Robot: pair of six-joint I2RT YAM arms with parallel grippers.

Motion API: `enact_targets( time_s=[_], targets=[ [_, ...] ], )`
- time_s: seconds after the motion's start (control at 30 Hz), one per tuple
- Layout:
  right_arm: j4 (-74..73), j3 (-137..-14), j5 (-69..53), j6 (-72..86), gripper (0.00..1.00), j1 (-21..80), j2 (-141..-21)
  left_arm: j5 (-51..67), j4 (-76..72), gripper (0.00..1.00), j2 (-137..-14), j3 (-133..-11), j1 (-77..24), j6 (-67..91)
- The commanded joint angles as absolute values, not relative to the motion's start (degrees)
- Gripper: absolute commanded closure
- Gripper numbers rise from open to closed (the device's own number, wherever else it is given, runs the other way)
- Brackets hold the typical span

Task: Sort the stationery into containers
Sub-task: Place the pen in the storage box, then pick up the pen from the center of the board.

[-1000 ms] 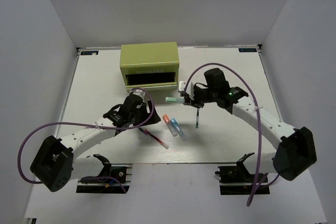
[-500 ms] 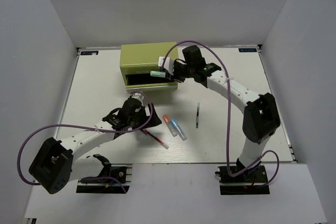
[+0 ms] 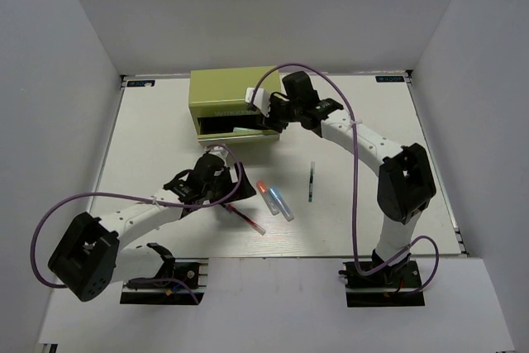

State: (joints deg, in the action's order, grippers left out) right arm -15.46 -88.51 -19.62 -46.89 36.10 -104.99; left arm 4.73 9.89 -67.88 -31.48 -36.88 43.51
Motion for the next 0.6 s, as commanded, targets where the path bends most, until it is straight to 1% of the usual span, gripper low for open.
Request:
enact_targets(
  time_s=[0.0, 0.03, 0.13, 0.17, 0.23, 0.27, 0.3, 0.37, 0.47, 0.57],
  targets=[
    [-13.27, -89.47, -20.30, -44.04, 0.50, 36.30, -100.82, 6.42, 8.00, 0.00, -69.52, -33.57, -37.00, 42.54],
    [-12.75, -89.12, -20.30, -42.99, 0.50, 36.04, -100.46, 7.03, 8.00, 0.00, -70.39, -33.57, -37.52, 42.54],
    [-11.87, -87.46, -18.73, -39.12, 0.58, 35.16, -98.35, 7.55, 8.00, 0.00, -72.33, -35.68, -37.53, 41.13],
    [-11.43, -86.76, -18.02, -37.11, 0.69, 34.98, -97.13, 7.56, 8.61, 0.00, -72.94, -36.81, -37.53, 41.13],
    [-11.25, -82.63, -17.41, -35.78, 0.80, 33.41, -93.71, 6.95, 9.40, 0.00, -74.96, -38.14, -38.06, 41.13],
    [-10.47, -81.57, -17.23, -33.60, 0.89, 33.05, -92.91, 6.94, 11.06, 0.00, -75.75, -39.71, -38.67, 41.13],
    [-10.29, -79.13, -17.05, -32.79, 0.93, 32.09, -90.99, 6.16, 11.68, 0.00, -76.54, -40.51, -39.28, 41.13],
    [-9.76, -75.51, -16.79, -31.04, 0.95, 30.33, -88.43, 4.49, 13.26, 0.00, -79.08, -42.53, -39.98, 42.53],
    [-9.05, -70.32, -16.26, -29.27, 0.95, 28.40, -84.99, 1.85, 15.29, 0.02, -82.08, -45.08, -40.52, 47.10],
    [-8.53, -66.19, -16.79, -27.51, 0.95, 26.64, -82.10, -1.48, 21.16, 0.02, -86.56, -49.64, -41.84, 52.81]
  ],
)
